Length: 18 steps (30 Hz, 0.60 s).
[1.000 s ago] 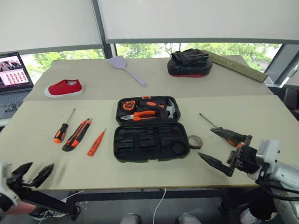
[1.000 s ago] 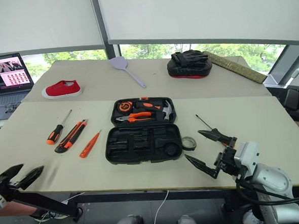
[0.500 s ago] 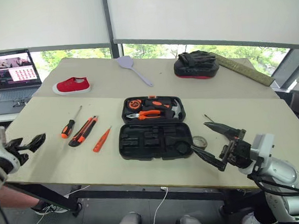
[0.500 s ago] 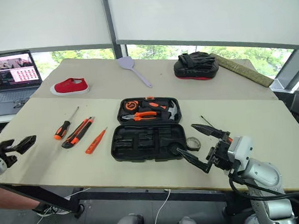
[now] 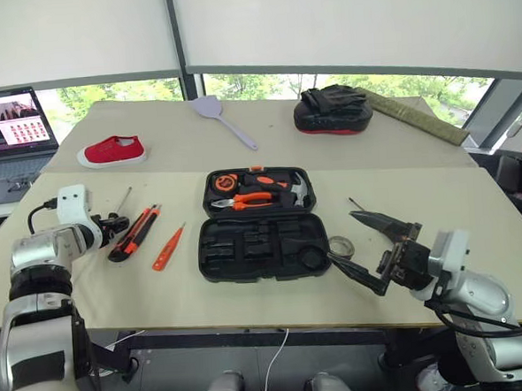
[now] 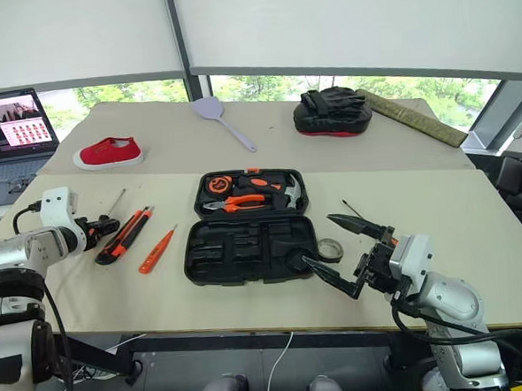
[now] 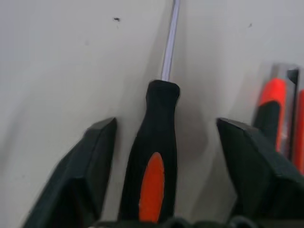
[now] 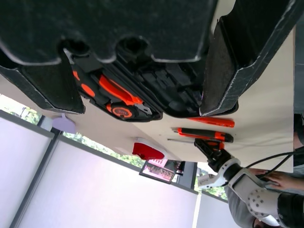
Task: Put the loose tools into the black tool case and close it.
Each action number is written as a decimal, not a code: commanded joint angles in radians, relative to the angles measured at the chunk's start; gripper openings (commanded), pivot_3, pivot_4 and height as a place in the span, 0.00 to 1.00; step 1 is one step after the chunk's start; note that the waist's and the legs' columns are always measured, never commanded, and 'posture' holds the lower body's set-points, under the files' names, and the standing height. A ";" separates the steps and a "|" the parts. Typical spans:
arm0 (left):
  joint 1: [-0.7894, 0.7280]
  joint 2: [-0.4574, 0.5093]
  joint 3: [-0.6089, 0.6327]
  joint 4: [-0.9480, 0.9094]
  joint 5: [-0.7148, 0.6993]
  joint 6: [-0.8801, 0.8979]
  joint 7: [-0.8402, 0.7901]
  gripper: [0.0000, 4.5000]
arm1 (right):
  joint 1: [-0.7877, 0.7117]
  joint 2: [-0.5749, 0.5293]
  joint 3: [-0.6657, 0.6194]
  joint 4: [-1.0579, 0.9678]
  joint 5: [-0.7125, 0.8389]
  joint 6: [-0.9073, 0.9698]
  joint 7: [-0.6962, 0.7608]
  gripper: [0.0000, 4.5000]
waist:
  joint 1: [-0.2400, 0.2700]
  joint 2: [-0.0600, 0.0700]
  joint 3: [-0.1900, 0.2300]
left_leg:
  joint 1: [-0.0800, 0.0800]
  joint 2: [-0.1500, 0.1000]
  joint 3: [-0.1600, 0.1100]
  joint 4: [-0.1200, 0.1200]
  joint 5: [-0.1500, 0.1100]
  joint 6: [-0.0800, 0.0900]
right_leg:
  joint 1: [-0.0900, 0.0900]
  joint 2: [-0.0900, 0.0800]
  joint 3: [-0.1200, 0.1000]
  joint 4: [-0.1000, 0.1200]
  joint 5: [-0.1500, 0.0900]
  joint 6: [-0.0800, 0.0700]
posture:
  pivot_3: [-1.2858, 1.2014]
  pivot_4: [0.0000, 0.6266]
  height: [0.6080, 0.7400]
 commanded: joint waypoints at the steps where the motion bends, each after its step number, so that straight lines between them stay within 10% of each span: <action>1: -0.035 -0.002 -0.011 0.082 0.049 -0.072 -0.023 0.43 | 0.010 -0.004 -0.025 -0.061 0.002 -0.011 -0.018 1.00 | -0.001 0.000 0.000 | 0.000 0.000 0.000 0.000 0.000 0.000 | 0.000 0.000 0.000 0.000 -0.001 0.001 | 0.52 0.24 1.00; 5: -0.014 0.035 0.025 0.032 0.050 -0.257 -0.092 0.19 | 0.018 -0.021 -0.047 -0.073 0.017 -0.002 -0.013 1.00 | 0.001 -0.001 0.001 | 0.000 0.000 0.000 0.001 0.000 0.000 | 0.000 0.000 0.000 0.000 -0.001 0.001 | 0.52 0.24 1.00; 18: 0.115 -0.060 -0.319 -0.572 0.077 -0.591 -0.831 0.19 | -0.131 -0.193 -0.084 0.067 0.094 0.145 0.117 1.00 | 0.013 -0.003 0.002 | -0.002 0.001 0.002 0.002 0.000 0.000 | 0.000 -0.006 0.000 -0.002 0.004 -0.005 | 0.52 0.24 1.00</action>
